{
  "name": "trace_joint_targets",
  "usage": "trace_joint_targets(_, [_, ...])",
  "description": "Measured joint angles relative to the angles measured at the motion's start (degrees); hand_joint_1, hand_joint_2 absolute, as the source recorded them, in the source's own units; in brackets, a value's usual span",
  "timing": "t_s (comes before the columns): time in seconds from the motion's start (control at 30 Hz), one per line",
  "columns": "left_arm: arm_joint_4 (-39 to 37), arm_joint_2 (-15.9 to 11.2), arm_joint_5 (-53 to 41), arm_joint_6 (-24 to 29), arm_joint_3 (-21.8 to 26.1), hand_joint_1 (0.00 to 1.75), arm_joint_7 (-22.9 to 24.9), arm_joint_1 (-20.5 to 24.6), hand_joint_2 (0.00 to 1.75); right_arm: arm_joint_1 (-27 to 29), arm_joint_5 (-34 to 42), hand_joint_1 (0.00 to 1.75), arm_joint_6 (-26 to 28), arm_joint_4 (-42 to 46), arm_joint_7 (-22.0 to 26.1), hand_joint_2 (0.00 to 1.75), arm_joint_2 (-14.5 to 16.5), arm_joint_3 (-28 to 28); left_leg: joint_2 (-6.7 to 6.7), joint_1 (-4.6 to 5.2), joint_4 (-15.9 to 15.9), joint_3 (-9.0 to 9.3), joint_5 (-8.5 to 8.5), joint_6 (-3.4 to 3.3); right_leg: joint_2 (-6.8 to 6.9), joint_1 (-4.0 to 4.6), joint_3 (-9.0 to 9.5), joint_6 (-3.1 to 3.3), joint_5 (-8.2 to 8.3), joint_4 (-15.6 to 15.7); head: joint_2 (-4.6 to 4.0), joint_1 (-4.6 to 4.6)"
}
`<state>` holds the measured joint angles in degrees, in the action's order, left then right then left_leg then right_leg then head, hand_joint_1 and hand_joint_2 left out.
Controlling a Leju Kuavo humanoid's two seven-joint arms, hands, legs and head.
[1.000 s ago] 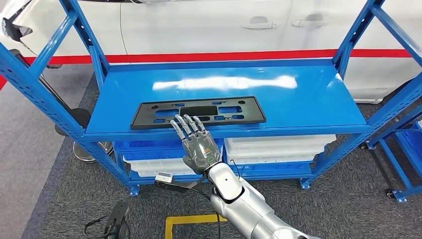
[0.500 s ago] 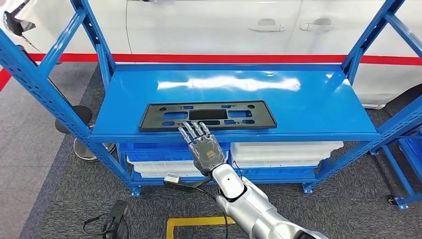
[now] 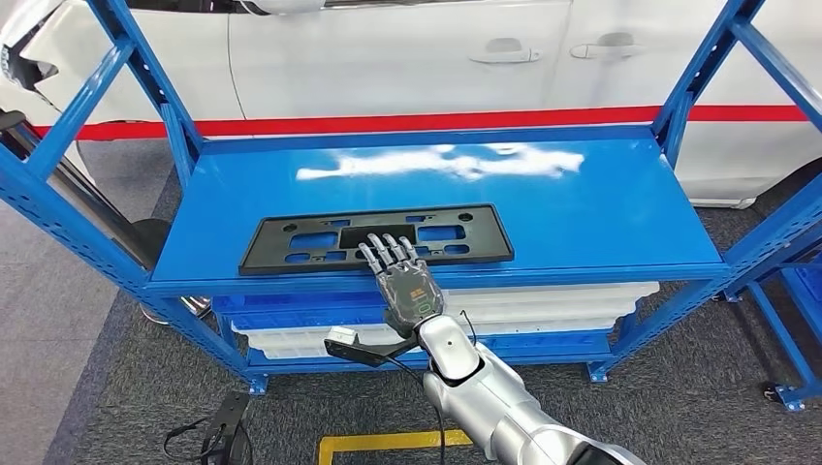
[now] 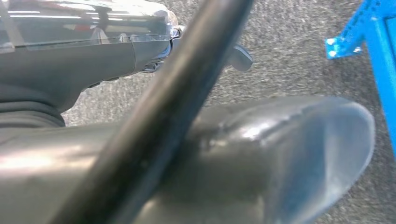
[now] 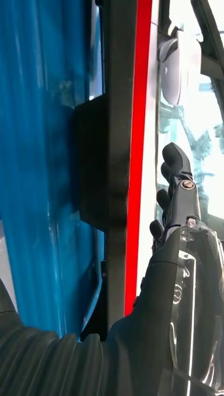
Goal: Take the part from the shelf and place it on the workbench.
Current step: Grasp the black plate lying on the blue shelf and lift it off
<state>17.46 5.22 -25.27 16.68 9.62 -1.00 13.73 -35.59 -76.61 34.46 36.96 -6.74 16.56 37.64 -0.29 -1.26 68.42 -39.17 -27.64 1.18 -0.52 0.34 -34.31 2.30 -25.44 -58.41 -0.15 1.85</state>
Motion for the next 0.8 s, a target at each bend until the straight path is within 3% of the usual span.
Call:
trace_joint_targets(0.07, [0.0,0.0,-0.1,-0.1,0.2,0.0,-0.1,0.1,0.0,-0.2,0.7,0.0,0.3,0.0,0.4,1.75,0.1,-0.4,0.0,0.29,-6.7,2.83,2.89,-0.67,-0.05,0.24,0.35,-0.28,-0.55,-0.3,0.0,-0.01])
trace_joint_targets(0.1, [0.0,-0.1,-0.2,-0.1,0.2,0.0,-0.1,0.1,0.0,-0.4,1.2,0.0,0.4,0.1,0.6,1.75,0.1,-0.7,-0.01,0.47,-8.6,3.65,3.36,-0.98,-0.08,0.3,0.38,-0.5,-0.7,-0.3,0.0,0.0])
trace_joint_targets(0.2, [0.0,-0.1,-0.5,-0.2,0.4,0.0,-0.3,-0.1,0.0,-0.8,2.6,0.0,0.5,0.7,1.2,1.75,0.1,-1.6,-0.02,0.51,-9.6,4.15,3.24,-1.64,-0.1,0.29,0.37,-1.27,-0.9,-0.2,0.0,0.0])
trace_joint_targets(0.27, [0.0,-0.2,-0.7,-0.4,0.6,0.0,-0.3,-0.1,0.0,-1.3,3.4,0.0,0.2,1.6,1.6,1.75,0.1,-2.2,0.04,0.13,-10.3,4.7,3.37,-2.15,-0.01,0.24,-0.39,-1.98,-2.08,-2.0,0.0,-0.02])
trace_joint_targets(0.37, [0.0,-0.2,-1.1,-0.6,0.8,0.0,-0.4,-0.2,0.0,-2.2,4.2,0.0,-0.5,2.3,1.8,1.75,0.0,-3.0,0.11,-0.02,-10.6,5.2,3.19,-2.68,0.12,-0.37,-6.13,-2.9,-6.29,-12.3,0.0,-0.03])
trace_joint_targets(0.4, [0.0,-0.2,-1.1,-0.7,0.8,0.0,-0.4,-0.3,0.0,-2.2,4.3,0.0,-0.7,2.4,1.9,1.75,0.0,-3.2,0.09,-0.04,-10.6,5.31,3.06,-2.68,0.16,-0.62,-8.11,-3.12,-6.85,-15.4,0.0,-0.04])
trace_joint_targets(0.43, [0.0,-0.2,-1.1,-0.7,0.9,0.0,-0.4,-0.4,0.0,-2.2,4.5,0.0,-0.8,2.5,1.9,1.75,-0.1,-3.4,0.06,-0.1,-10.5,5.48,2.89,-2.61,0.19,-0.87,-9.19,-3.3,-6.3,-16.5,0.0,-0.04])
trace_joint_targets(0.47, [0.0,-0.2,-1.1,-0.8,1.0,0.0,-0.4,-0.5,0.0,-2.2,4.7,0.0,-0.8,2.5,1.9,1.75,-0.2,-3.6,0.02,-0.18,-10.5,5.72,2.67,-2.49,0.22,-1.09,-9.16,-3.44,-4.7,-15.4,0.0,-0.04])
trace_joint_targets(0.53, [0.0,-0.2,-1.3,-0.6,1.3,0.0,-0.4,-0.6,0.0,-2.3,5.0,0.0,-0.9,2.7,1.9,1.75,-0.2,-3.9,-0.05,-0.33,-10.2,6.29,2.06,-2.02,0.34,-1.43,-6.32,-3.57,-0.16,-8.1,0.0,-0.03])
trace_joint_targets(0.6, [0.0,-0.1,-1.7,0.2,1.5,0.0,-0.5,-0.6,0.0,-2.6,5.1,0.0,-0.8,3.0,1.7,1.75,-0.2,-4.3,-0.11,-0.12,-10.0,6.59,1.42,-1.31,0.36,-1.4,-3.6,-3.35,2.09,-2.0,0.0,-0.03])
trace_joint_targets(0.73, [0.0,0.7,-2.6,1.4,1.6,0.0,-0.7,-1.3,0.0,-2.9,4.3,0.0,-0.9,3.1,0.7,1.75,-0.6,-5.4,-0.03,-0.18,-9.9,6.81,0.62,-0.05,0.18,-1.2,-2.68,-1.94,1.82,-0.4,0.0,-0.03])
trace_joint_targets(0.8, [0.0,1.0,-3.0,1.4,1.6,0.0,-0.7,-1.4,0.0,-3.4,3.1,0.0,-1.5,3.0,-0.1,1.75,-0.8,-5.7,0.09,-0.28,-6.4,5.46,-1.42,0.29,0.2,-1.3,-2.25,-1.16,1.73,-0.1,0.0,-0.02])
